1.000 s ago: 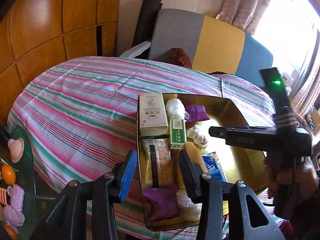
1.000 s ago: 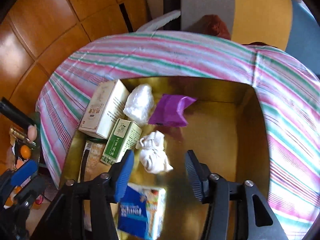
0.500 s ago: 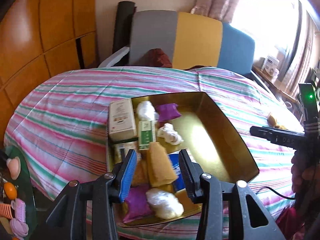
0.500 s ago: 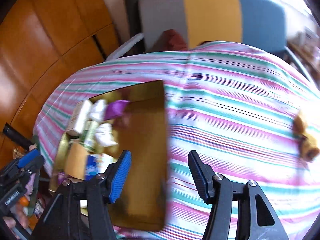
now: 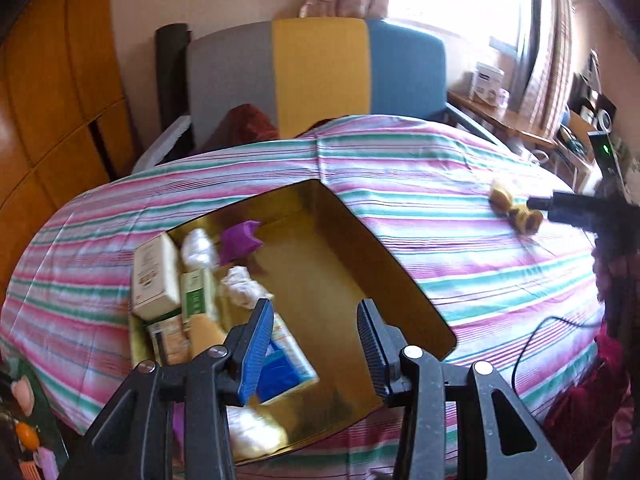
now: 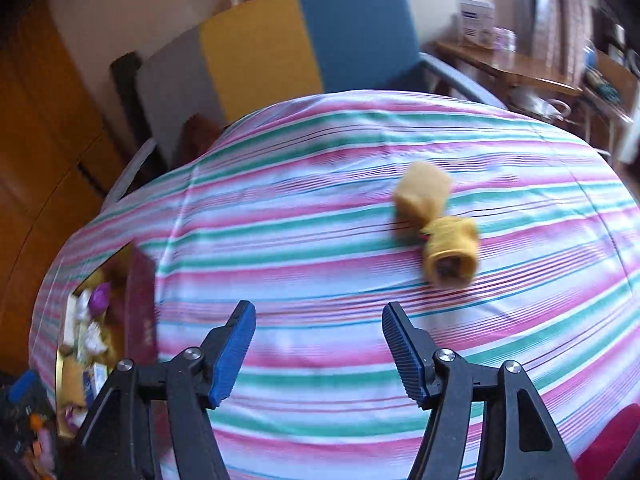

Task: Organize objects
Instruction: 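Withdraw both grippers from the tray toward the yellow sponge and glove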

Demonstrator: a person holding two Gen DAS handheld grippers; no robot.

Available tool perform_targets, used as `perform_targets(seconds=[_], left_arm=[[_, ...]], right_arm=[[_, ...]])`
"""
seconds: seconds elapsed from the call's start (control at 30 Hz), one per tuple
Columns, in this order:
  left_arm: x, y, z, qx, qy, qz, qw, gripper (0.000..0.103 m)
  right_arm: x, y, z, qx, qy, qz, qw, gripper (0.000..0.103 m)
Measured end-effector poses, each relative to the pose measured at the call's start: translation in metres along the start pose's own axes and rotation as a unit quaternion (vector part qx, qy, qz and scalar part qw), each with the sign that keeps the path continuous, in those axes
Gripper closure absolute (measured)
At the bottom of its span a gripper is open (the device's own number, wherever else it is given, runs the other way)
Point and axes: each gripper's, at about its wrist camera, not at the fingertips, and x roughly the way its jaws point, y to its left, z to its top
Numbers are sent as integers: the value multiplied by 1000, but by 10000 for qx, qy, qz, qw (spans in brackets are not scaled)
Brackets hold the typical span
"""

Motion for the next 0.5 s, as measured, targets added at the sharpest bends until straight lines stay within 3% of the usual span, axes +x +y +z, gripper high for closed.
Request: perform_targets(seconds=[0.17, 0.3, 0.4, 0.5], left_arm=[[6, -24, 4, 247, 83, -137, 9996, 59], [14, -40, 4, 381, 199, -219, 9988, 59], [20, -50, 4, 448, 295, -271, 9982, 59], [26, -59, 7, 492, 367, -369, 9974, 59]], right_arm=[[15, -56, 27, 859, -242, -345, 9954, 36], [28, -88, 35, 1335, -340, -374, 9898, 36], [39, -100, 37, 1549, -188, -338, 9872, 36], [45, -94, 41, 1366, -138, -395, 9897, 36]])
